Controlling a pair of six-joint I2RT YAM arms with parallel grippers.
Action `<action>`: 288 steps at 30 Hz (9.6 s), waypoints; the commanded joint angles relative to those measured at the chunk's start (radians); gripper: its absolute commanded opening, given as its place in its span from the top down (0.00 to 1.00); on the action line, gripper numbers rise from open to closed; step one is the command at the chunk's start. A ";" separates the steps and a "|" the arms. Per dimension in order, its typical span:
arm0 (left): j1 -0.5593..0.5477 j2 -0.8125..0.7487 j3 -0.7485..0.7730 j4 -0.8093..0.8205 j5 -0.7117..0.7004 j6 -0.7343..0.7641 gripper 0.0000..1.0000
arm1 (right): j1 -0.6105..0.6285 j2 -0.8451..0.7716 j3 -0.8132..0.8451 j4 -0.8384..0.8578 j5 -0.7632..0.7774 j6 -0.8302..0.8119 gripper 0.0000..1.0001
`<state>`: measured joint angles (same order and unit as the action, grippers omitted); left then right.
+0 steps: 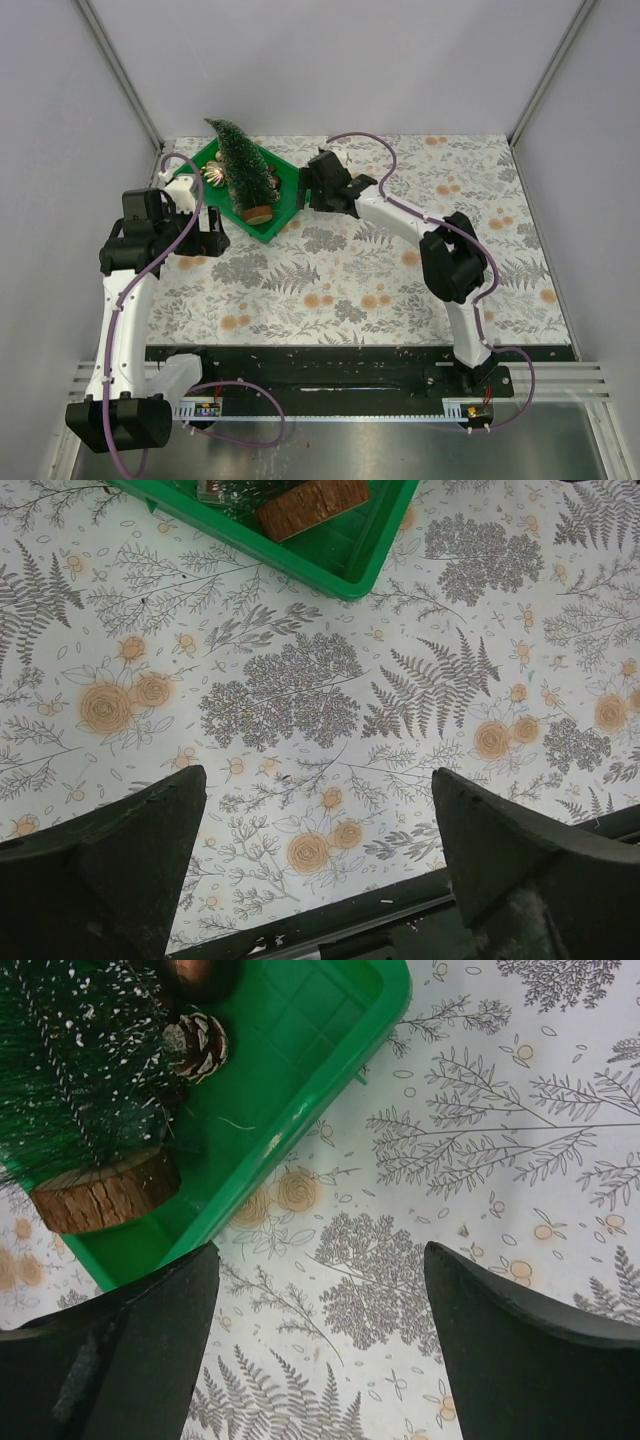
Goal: Decorate the small christmas tree
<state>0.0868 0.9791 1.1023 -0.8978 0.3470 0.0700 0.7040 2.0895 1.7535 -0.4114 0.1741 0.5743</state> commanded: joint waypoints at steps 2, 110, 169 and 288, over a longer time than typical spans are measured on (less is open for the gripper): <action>0.007 -0.002 0.030 -0.012 0.055 0.013 0.01 | 0.008 0.061 0.058 0.098 0.031 0.038 0.10; -0.472 0.199 -0.019 0.139 -0.124 0.036 0.01 | -0.199 -0.418 -0.611 -0.150 0.209 0.004 0.19; -0.470 0.110 0.028 0.056 -0.221 0.073 0.01 | -0.199 -0.148 -0.011 -0.076 -0.242 -0.433 0.26; -0.352 -0.102 -0.067 0.168 -0.059 -0.044 0.24 | 0.420 -0.547 -0.614 0.381 0.179 -0.461 0.08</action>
<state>-0.3355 0.9112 1.0218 -0.7929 0.3454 0.0742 1.1145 1.4380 0.9958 -0.0010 0.3309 0.2600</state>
